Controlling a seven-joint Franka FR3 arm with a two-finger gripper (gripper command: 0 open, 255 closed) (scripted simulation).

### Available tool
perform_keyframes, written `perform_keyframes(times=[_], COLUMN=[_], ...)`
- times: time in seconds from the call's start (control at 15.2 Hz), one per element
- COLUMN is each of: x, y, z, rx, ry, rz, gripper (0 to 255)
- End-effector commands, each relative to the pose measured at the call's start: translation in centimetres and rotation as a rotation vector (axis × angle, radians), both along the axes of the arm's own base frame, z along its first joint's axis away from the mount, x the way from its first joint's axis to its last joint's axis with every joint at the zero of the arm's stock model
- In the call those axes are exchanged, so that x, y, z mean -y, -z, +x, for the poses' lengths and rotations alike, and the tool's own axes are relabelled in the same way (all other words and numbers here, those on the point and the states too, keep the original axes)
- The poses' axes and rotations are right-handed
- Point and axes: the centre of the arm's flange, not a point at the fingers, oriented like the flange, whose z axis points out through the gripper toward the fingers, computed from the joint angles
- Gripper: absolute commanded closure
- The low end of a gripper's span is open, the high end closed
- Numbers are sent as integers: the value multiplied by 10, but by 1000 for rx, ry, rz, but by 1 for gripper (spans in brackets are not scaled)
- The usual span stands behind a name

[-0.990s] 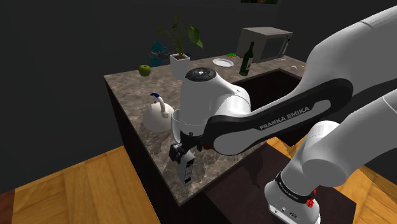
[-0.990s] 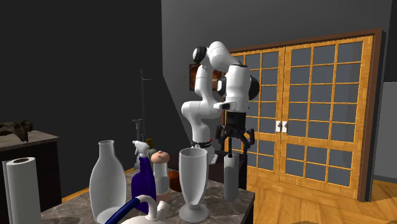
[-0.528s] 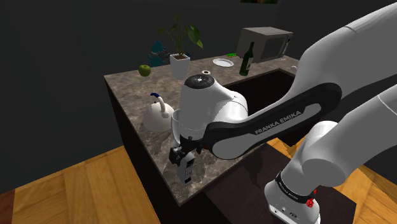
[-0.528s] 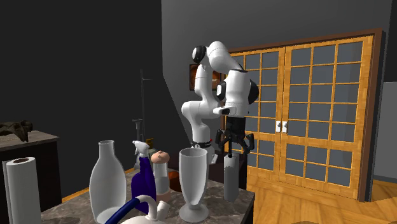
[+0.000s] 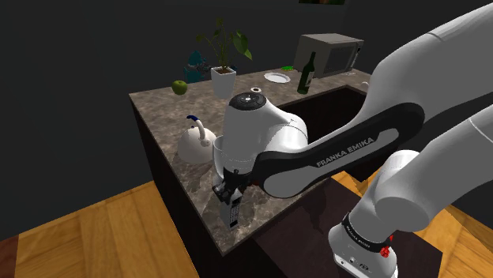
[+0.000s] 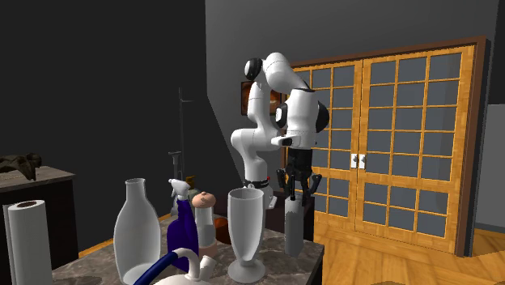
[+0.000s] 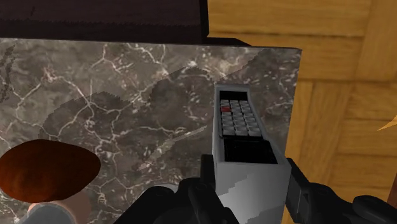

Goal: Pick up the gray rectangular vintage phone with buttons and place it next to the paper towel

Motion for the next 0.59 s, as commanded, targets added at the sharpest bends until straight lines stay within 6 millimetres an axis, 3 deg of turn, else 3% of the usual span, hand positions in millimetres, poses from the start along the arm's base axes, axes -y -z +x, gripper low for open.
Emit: perform_keyframes(times=[0.0, 0.26, 0.53], x=[0, 0, 0], y=[0, 0, -21], z=[0, 0, 0], rx=[0, 0, 0], ry=[0, 0, 0], rz=[0, 0, 0], gripper=[255, 255, 255])
